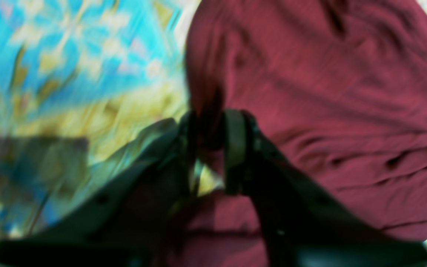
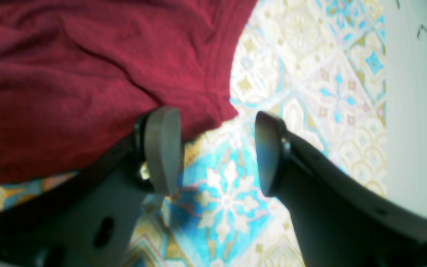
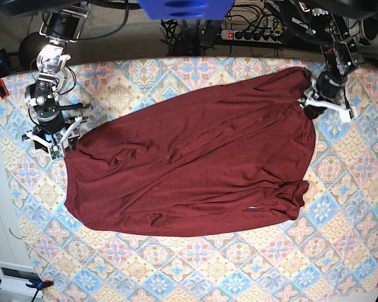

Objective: Layout the t-shirt on the table in an organized manner, then fold the t-shirt properly
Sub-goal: 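Grasp the collar corners with both grippers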

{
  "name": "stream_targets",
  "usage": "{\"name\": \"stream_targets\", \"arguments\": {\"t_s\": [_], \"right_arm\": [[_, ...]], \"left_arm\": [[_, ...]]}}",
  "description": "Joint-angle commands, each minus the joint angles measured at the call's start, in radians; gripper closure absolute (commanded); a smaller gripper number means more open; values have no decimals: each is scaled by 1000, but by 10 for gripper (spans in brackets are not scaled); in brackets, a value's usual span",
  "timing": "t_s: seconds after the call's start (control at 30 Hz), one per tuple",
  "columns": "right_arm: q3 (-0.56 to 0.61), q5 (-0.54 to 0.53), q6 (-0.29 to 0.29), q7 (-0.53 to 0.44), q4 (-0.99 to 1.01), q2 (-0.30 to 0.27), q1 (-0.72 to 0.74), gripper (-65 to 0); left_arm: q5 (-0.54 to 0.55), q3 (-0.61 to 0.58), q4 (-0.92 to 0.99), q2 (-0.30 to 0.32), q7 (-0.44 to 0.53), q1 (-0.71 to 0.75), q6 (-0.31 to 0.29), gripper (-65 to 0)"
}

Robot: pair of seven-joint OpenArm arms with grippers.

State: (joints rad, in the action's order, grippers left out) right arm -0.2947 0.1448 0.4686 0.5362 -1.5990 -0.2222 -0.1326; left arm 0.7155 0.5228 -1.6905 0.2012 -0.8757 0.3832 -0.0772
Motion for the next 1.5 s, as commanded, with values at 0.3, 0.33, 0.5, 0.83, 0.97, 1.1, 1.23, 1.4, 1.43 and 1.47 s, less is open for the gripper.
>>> {"name": "stream_targets", "arguments": {"t_s": [0.3,0.33,0.5,0.83,0.97,1.1,1.23,1.4,1.43,1.47], "right_arm": [[-4,-12,-6,-26,-17,-16,14,-305],[-4,-12,-6,-20,-19,-16,12,-305],[-4,-12,-6,22,-22,-16,0,-305],[-4,-12,-6,69,-90,22,-16,-307],[-5,-12,-6,74,-94,37,-19,-307],[-5,-12,-6,74,-94,37,-19,-307],[-5,-12,-6,74,-93,39,-20,-307],[-8,-12,-6,74,-94,51,-20,-307],[-8,-12,-6,74,-94,51,-20,-307],[-5,-12,-6,74,-94,51,-20,-307]], "left_arm": [[14,1,-18,11,17,-8,-5,-97],[17,1,-20,10,17,-8,-5,-97],[19,4,-18,10,17,-5,-5,-97],[13,1,-18,14,-107,-11,-5,-98],[11,1,-15,11,-110,-33,-3,-98],[11,1,-12,10,-122,-40,-2,-98],[11,1,-13,10,-122,-45,1,-98],[11,1,-13,10,-122,-34,3,-103],[11,1,-13,11,-122,-28,3,-115],[11,1,-13,11,-122,-22,3,-133]]}}
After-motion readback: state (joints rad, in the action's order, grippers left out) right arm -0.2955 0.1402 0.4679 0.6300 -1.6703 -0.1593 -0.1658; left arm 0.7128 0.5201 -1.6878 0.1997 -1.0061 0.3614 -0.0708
